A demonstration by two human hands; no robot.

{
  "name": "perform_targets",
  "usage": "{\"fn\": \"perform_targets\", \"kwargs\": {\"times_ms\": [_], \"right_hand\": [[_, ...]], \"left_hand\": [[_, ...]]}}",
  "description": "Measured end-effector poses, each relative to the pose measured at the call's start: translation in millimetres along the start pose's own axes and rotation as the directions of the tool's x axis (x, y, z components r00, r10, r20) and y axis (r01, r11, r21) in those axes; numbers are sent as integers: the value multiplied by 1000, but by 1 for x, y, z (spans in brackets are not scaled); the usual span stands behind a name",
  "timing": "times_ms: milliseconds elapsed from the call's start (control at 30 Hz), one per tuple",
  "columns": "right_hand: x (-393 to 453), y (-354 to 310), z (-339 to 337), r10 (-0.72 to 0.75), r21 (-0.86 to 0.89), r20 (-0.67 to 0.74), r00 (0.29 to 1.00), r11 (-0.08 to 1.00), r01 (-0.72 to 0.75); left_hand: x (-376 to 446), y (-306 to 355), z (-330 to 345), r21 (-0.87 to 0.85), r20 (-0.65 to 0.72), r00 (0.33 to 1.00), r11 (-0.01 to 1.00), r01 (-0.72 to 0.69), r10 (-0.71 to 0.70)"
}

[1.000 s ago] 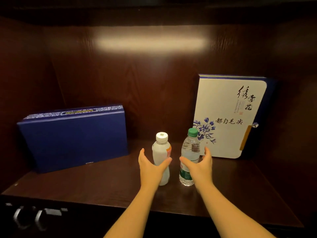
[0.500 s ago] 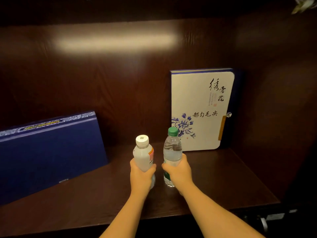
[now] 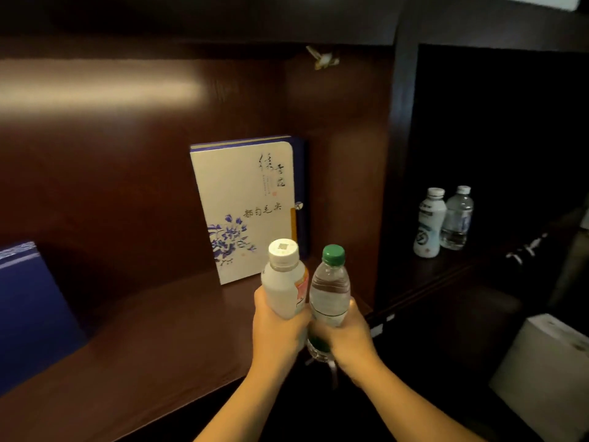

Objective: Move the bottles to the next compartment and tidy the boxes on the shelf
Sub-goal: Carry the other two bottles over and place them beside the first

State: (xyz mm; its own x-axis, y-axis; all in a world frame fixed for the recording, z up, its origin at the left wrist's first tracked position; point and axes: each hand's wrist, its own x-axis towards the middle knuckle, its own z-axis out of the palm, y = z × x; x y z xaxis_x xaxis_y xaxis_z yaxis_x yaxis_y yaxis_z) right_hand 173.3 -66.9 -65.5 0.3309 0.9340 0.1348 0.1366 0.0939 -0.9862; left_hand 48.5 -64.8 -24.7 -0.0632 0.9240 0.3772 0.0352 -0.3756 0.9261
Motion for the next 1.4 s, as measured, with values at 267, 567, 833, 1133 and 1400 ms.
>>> {"fn": "perform_targets", "kwargs": {"times_ms": [267, 567, 833, 1133, 1400], "right_hand": [[23, -2, -155, 32, -183, -252, 967, 980, -80], [122, 11, -256, 15, -48, -264, 964, 998, -28], [236, 24, -257, -52, -63, -111, 992, 997, 45], [296, 57, -235, 6, -38, -49, 999, 999, -8], [313, 74, -231, -11, -54, 61, 998, 998, 14]], "left_hand": [[-18, 18, 143, -62, 263, 964, 998, -18, 34], [32, 5, 279, -5, 191, 981, 1000, 27, -25], [117, -39, 340, 81, -153, 974, 980, 180, -167], [153, -89, 348, 38, -280, 935, 970, 239, -219], [150, -114, 354, 36, -310, 922, 967, 253, -230]]}}
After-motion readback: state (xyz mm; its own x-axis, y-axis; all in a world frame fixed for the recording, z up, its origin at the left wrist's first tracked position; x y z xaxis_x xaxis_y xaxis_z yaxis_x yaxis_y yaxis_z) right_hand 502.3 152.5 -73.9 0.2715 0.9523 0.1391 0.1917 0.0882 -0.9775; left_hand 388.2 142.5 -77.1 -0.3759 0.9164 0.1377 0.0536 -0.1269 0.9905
